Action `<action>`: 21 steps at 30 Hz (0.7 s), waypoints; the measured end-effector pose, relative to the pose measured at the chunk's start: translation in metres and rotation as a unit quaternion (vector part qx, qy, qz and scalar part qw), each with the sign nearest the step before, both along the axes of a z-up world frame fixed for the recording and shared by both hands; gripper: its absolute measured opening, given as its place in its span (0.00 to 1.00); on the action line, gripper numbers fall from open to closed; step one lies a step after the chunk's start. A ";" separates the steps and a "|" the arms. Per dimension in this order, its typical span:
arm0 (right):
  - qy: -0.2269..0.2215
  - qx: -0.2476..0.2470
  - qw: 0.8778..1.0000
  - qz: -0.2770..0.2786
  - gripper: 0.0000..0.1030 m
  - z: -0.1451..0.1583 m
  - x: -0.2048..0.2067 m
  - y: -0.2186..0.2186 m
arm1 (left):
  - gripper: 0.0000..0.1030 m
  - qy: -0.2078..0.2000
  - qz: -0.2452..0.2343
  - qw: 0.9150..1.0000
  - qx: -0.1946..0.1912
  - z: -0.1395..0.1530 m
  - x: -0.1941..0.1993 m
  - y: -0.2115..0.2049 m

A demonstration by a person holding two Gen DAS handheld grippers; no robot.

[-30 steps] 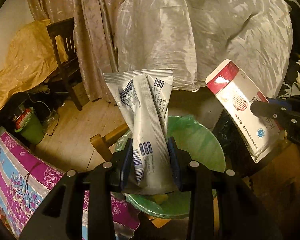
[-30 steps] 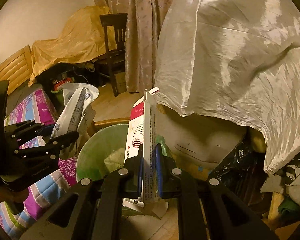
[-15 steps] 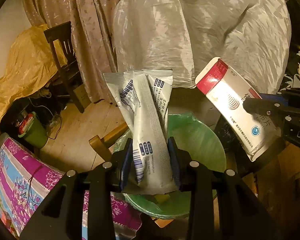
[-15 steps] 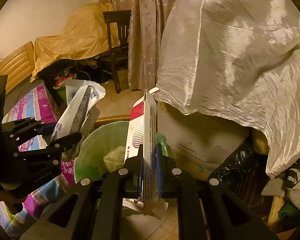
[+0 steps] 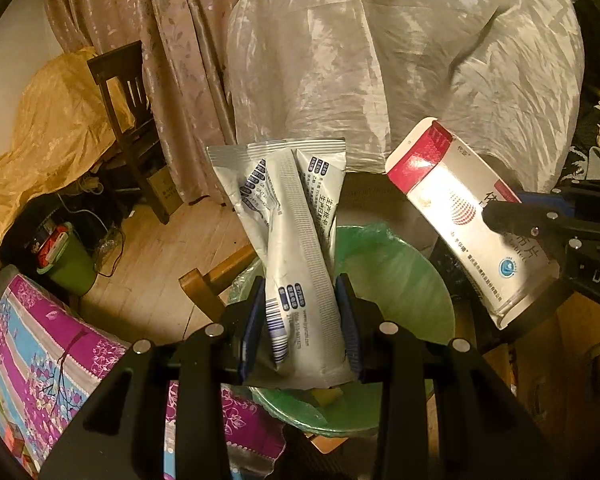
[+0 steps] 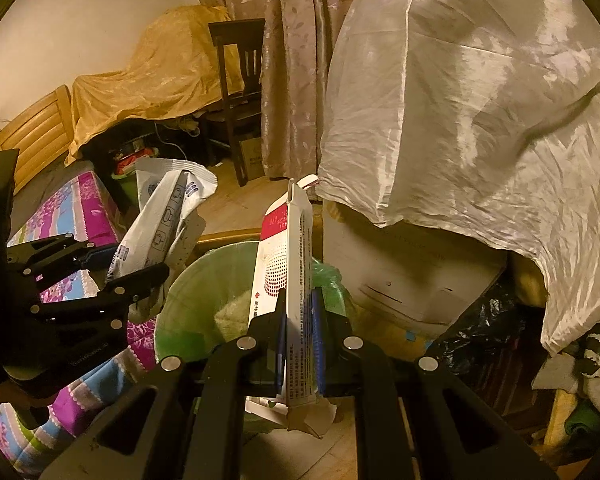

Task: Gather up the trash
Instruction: 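Open both tools over the green bin to drop sachets and medicine box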

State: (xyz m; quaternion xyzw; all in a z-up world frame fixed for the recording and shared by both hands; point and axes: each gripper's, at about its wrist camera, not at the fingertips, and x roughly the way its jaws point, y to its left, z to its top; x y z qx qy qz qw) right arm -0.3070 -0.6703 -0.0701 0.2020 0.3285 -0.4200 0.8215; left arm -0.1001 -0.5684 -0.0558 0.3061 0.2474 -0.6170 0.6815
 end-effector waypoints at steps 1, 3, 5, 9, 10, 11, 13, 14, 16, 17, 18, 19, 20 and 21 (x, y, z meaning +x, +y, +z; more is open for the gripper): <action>0.000 0.001 1.000 0.000 0.12 -0.001 0.001 -0.001 | 0.33 0.003 -0.001 1.000 0.001 -0.001 0.001 -0.001; -0.005 0.005 1.000 0.001 0.12 -0.005 0.003 -0.005 | 0.38 0.022 -0.013 1.000 0.010 -0.003 0.001 -0.004; -0.018 0.023 1.000 0.007 0.19 -0.012 0.004 -0.010 | 0.52 0.032 -0.009 0.999 0.026 -0.006 0.003 -0.010; -0.037 0.035 0.999 -0.013 0.35 -0.019 -0.005 -0.018 | 0.59 0.054 0.006 0.998 0.029 -0.011 0.011 -0.010; -0.041 0.036 0.998 -0.018 0.35 -0.019 -0.007 -0.019 | 0.59 0.052 0.010 0.998 0.029 -0.012 0.012 -0.009; -0.042 0.035 0.998 -0.022 0.35 -0.019 -0.010 -0.020 | 0.59 0.049 0.013 0.998 0.029 -0.013 0.013 -0.008; -0.045 0.031 0.998 -0.027 0.35 -0.017 -0.014 -0.021 | 0.59 0.049 0.017 0.998 0.029 -0.014 0.015 -0.006; -0.046 0.031 0.998 -0.028 0.35 -0.016 -0.015 -0.022 | 0.59 0.050 0.020 0.998 0.027 -0.013 0.015 -0.004; -0.046 0.029 0.998 -0.030 0.35 -0.014 -0.016 -0.022 | 0.59 0.051 0.024 0.998 0.025 -0.012 0.017 -0.001; -0.045 0.028 0.998 -0.029 0.35 -0.014 -0.016 -0.022 | 0.59 0.051 0.026 0.998 0.020 -0.010 0.017 0.003; -0.044 0.028 0.998 -0.027 0.35 -0.014 -0.015 -0.021 | 0.59 0.049 0.027 0.998 0.017 -0.009 0.018 0.005; -0.043 0.027 0.998 -0.025 0.35 -0.014 -0.013 -0.020 | 0.59 0.045 0.031 0.998 0.013 -0.008 0.018 0.008; -0.042 0.025 0.999 -0.023 0.35 -0.014 -0.012 -0.018 | 0.59 0.040 0.036 0.999 0.009 -0.007 0.020 0.013; -0.043 0.023 0.999 -0.018 0.35 -0.013 -0.009 -0.016 | 0.60 0.038 0.041 0.998 0.006 -0.006 0.023 0.018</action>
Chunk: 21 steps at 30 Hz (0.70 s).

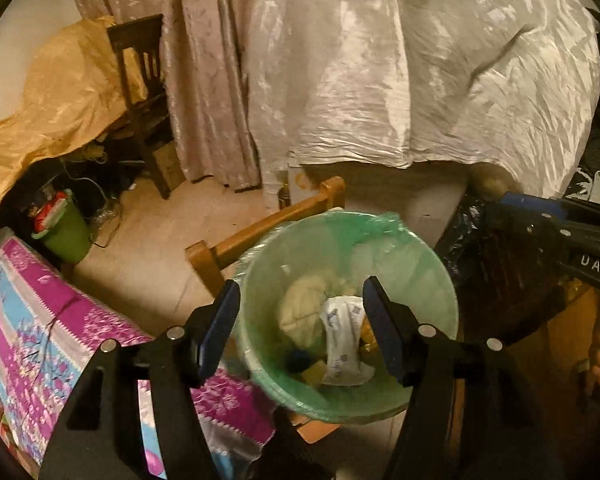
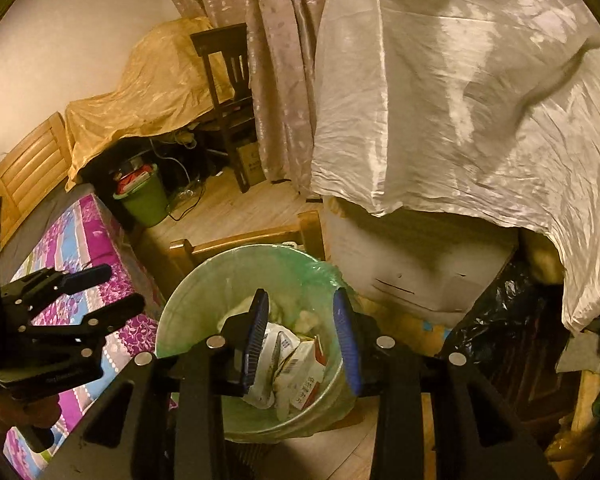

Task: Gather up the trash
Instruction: 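Open both tools over the green bin to drop sachets and medicine box, then swing both tools back over the trash on the bed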

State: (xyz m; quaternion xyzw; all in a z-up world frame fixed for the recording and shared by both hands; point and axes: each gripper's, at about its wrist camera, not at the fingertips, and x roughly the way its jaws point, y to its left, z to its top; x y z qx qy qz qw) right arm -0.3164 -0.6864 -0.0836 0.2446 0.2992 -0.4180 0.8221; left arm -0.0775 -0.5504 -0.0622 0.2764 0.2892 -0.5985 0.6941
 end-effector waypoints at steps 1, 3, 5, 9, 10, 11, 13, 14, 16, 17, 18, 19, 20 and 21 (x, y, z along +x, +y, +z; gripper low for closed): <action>-0.003 -0.003 1.000 0.005 0.35 0.001 0.002 0.003 | 0.61 -0.002 0.008 1.000 -0.002 0.001 0.003 0.005; -0.013 -0.013 1.000 0.016 0.35 0.005 0.008 0.011 | 0.63 -0.010 0.033 0.999 -0.010 0.001 0.012 0.020; -0.028 -0.033 0.999 0.029 0.36 0.012 0.014 0.022 | 0.65 -0.030 0.058 0.998 -0.019 0.002 0.022 0.040; -0.058 -0.091 0.992 0.058 0.52 0.034 0.036 0.061 | 0.69 -0.077 0.123 0.989 -0.033 -0.004 0.051 0.094; -0.065 -0.103 0.990 0.065 0.55 0.039 0.041 0.070 | 0.69 -0.087 0.149 0.984 -0.033 -0.008 0.065 0.114; -0.072 -0.114 0.988 0.074 0.57 0.045 0.047 0.080 | 0.69 -0.092 0.166 0.981 -0.031 -0.011 0.074 0.125; -0.086 -0.137 0.982 0.102 0.61 0.056 0.061 0.105 | 0.69 -0.100 0.206 0.973 -0.026 -0.019 0.095 0.155; -0.088 -0.148 0.979 0.114 0.65 0.060 0.068 0.117 | 0.69 -0.104 0.235 0.966 -0.022 -0.024 0.110 0.175; -0.079 -0.170 0.971 0.148 0.68 0.064 0.089 0.147 | 0.69 -0.099 0.278 0.955 -0.020 -0.029 0.133 0.206; -0.074 -0.175 0.969 0.160 0.69 0.064 0.097 0.158 | 0.69 -0.092 0.307 0.947 -0.020 -0.032 0.146 0.227; -0.065 -0.177 0.965 0.181 0.70 0.061 0.109 0.172 | 0.69 -0.086 0.331 0.940 -0.019 -0.034 0.156 0.244; -0.055 -0.177 0.962 0.201 0.70 0.057 0.122 0.186 | 0.69 -0.079 0.353 0.932 -0.019 -0.036 0.165 0.261; -0.047 -0.176 0.959 0.215 0.70 0.054 0.131 0.195 | 0.69 -0.071 0.378 0.923 -0.019 -0.039 0.175 0.284; -0.034 -0.174 0.956 0.235 0.70 0.047 0.146 0.210 | 0.69 -0.067 0.395 0.916 -0.018 -0.041 0.182 0.299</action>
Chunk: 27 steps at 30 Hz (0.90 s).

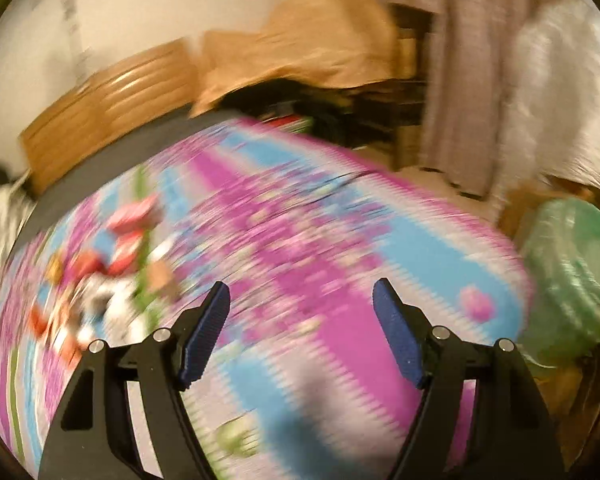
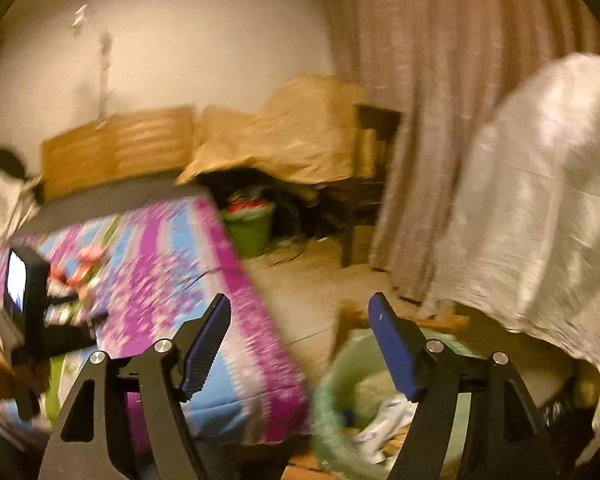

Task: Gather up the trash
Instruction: 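Swing both tools back over the trash on the bed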

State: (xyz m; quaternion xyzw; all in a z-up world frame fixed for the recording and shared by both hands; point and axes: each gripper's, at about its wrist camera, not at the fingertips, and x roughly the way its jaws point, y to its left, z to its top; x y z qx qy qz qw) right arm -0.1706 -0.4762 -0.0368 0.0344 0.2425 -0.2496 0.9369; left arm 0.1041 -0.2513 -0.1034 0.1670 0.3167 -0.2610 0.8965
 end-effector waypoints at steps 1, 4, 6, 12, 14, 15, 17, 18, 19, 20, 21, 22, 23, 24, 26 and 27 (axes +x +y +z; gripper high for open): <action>0.013 -0.001 1.000 0.016 0.70 -0.006 0.012 0.013 | 0.69 0.002 0.017 1.000 -0.001 -0.003 0.005 0.016; 0.045 -0.001 0.997 0.065 0.70 -0.023 0.049 0.056 | 0.69 0.012 0.062 0.998 0.004 -0.016 0.015 0.068; 0.062 0.002 0.993 0.103 0.70 -0.032 0.073 0.084 | 0.69 0.020 0.092 0.996 0.009 -0.026 0.020 0.106; 0.114 0.019 0.971 0.208 0.70 -0.067 0.143 0.167 | 0.69 0.050 0.183 0.982 -0.005 -0.046 0.024 0.202; 0.126 0.027 0.963 0.235 0.70 -0.080 0.160 0.188 | 0.69 0.062 0.212 0.975 -0.014 -0.051 0.025 0.232; 0.132 0.034 0.957 0.255 0.70 -0.086 0.170 0.203 | 0.69 0.066 0.224 0.972 -0.018 -0.053 0.026 0.246; 0.143 0.044 0.946 0.286 0.70 -0.098 0.188 0.226 | 0.69 0.072 0.249 0.966 -0.025 -0.057 0.029 0.275; 0.149 0.049 0.940 0.304 0.70 -0.104 0.198 0.241 | 0.69 0.074 0.259 0.963 -0.028 -0.058 0.033 0.287; 0.153 0.053 0.933 0.322 0.70 -0.109 0.209 0.255 | 0.69 0.076 0.269 0.960 -0.033 -0.058 0.036 0.297; 0.153 0.058 0.927 0.339 0.70 -0.113 0.220 0.270 | 0.69 0.082 0.281 0.955 -0.043 -0.058 0.041 0.311; 0.153 0.065 0.921 0.353 0.70 -0.116 0.230 0.281 | 0.69 0.090 0.289 0.951 -0.057 -0.058 0.047 0.321; 0.152 0.072 0.916 0.364 0.70 -0.118 0.241 0.291 | 0.69 0.105 0.294 0.947 -0.077 -0.057 0.056 0.334; 0.151 0.079 0.911 0.376 0.70 -0.121 0.255 0.304 | 0.69 0.111 0.296 0.945 -0.088 -0.056 0.064 0.340; 0.150 0.083 0.907 0.384 0.70 -0.123 0.266 0.313 | 0.69 0.112 0.297 0.944 -0.093 -0.054 0.072 0.345; 0.147 0.094 0.897 0.407 0.70 -0.126 0.293 0.333 | 0.69 0.104 0.289 0.947 -0.097 -0.045 0.093 0.353; 0.148 0.096 0.892 0.415 0.70 -0.129 0.310 0.346 | 0.69 0.105 0.278 0.949 -0.104 -0.039 0.106 0.356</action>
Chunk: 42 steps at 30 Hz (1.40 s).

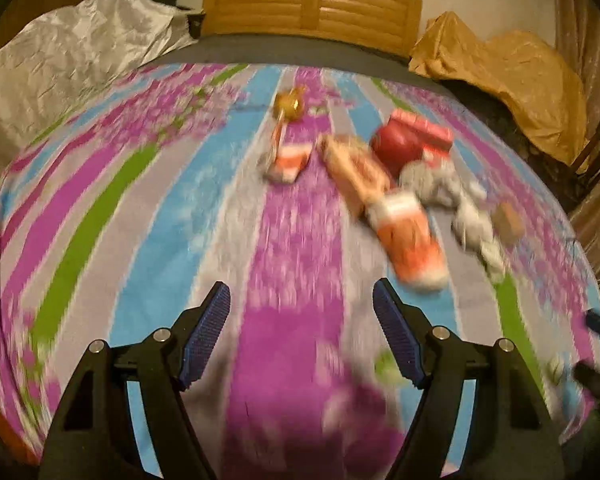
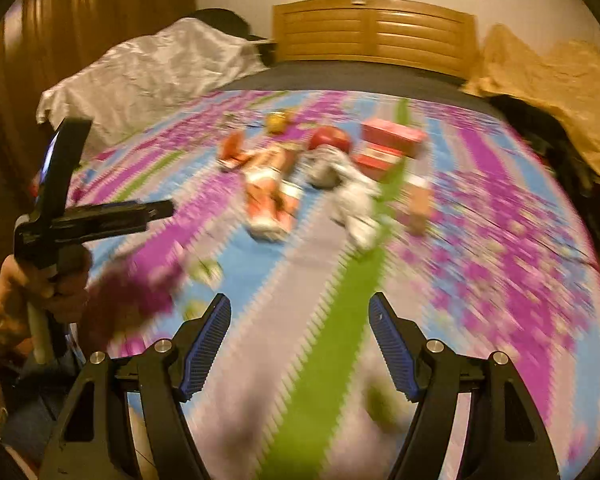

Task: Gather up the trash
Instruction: 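Swing both tools back over the trash on the bed, then grasp the tan medicine carton with the left tool while the right tool grasps the orange paper cup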

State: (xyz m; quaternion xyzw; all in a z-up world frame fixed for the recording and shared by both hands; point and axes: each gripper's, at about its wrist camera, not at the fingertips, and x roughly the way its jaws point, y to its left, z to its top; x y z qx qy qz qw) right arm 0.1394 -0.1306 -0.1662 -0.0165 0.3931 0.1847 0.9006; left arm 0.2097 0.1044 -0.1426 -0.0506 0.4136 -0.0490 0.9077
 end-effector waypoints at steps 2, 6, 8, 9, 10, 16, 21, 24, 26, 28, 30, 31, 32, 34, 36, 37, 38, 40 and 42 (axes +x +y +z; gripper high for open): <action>0.004 0.007 1.000 0.011 0.70 -0.004 0.026 0.015 | 0.69 0.000 -0.017 1.000 -0.017 0.011 0.026 0.000; 0.019 0.019 0.999 0.019 0.70 -0.022 0.075 0.046 | 0.68 0.031 -0.085 0.995 -0.038 0.025 0.091 -0.016; 0.020 0.014 1.000 0.015 0.70 -0.031 0.088 0.055 | 0.65 0.053 -0.110 0.992 -0.031 0.026 0.123 -0.032; 0.022 0.014 1.000 0.010 0.70 -0.035 0.093 0.057 | 0.65 0.061 -0.118 0.991 -0.024 0.025 0.134 -0.039; 0.024 0.019 1.000 0.004 0.70 -0.037 0.096 0.057 | 0.65 0.079 -0.131 0.988 -0.017 0.021 0.150 -0.048; 0.044 0.044 0.997 -0.034 0.70 -0.057 0.101 0.045 | 0.65 0.146 -0.127 0.981 0.025 -0.022 0.194 -0.080; 0.038 0.042 0.998 -0.030 0.70 -0.060 0.105 0.049 | 0.59 0.146 -0.107 0.982 0.060 -0.043 0.206 -0.089; 0.038 0.044 0.998 -0.023 0.70 -0.060 0.110 0.051 | 0.58 0.128 -0.097 0.986 0.042 -0.027 0.202 -0.081; 0.036 0.044 0.998 -0.015 0.70 -0.059 0.114 0.054 | 0.58 0.102 -0.087 0.990 0.033 -0.006 0.191 -0.074; 0.037 0.039 0.998 -0.010 0.70 -0.061 0.122 0.058 | 0.58 0.079 -0.077 0.994 0.012 0.016 0.178 -0.063; 0.039 0.031 0.999 -0.009 0.69 -0.063 0.129 0.062 | 0.58 0.051 -0.062 0.997 -0.011 0.039 0.159 -0.048; 0.042 0.027 0.999 -0.007 0.68 -0.065 0.134 0.064 | 0.58 0.038 -0.055 0.998 -0.020 0.049 0.151 -0.041; 0.046 0.022 0.999 -0.005 0.65 -0.067 0.138 0.067 | 0.58 0.024 -0.046 0.998 -0.032 0.059 0.140 -0.032; 0.054 0.007 0.999 0.002 0.56 -0.073 0.147 0.074 | 0.58 0.009 -0.028 0.999 -0.037 0.069 0.128 -0.019; 0.050 -0.014 0.999 0.002 0.49 -0.077 0.153 0.079 | 0.58 -0.003 -0.011 0.999 -0.036 0.075 0.112 -0.006; 0.051 -0.010 0.999 0.004 0.44 -0.076 0.154 0.078 | 0.58 -0.009 0.000 1.000 -0.028 0.077 0.103 0.000; 0.051 -0.004 0.999 0.004 0.38 -0.074 0.154 0.077 | 0.58 -0.012 0.006 1.000 -0.020 0.077 0.098 0.001; 0.052 0.001 0.999 0.000 0.33 -0.070 0.152 0.073 | 0.58 -0.019 0.015 1.000 0.001 0.077 0.087 0.003; 0.056 0.011 0.998 -0.001 0.31 -0.065 0.146 0.070 | 0.58 -0.021 0.021 0.999 0.021 0.077 0.079 0.002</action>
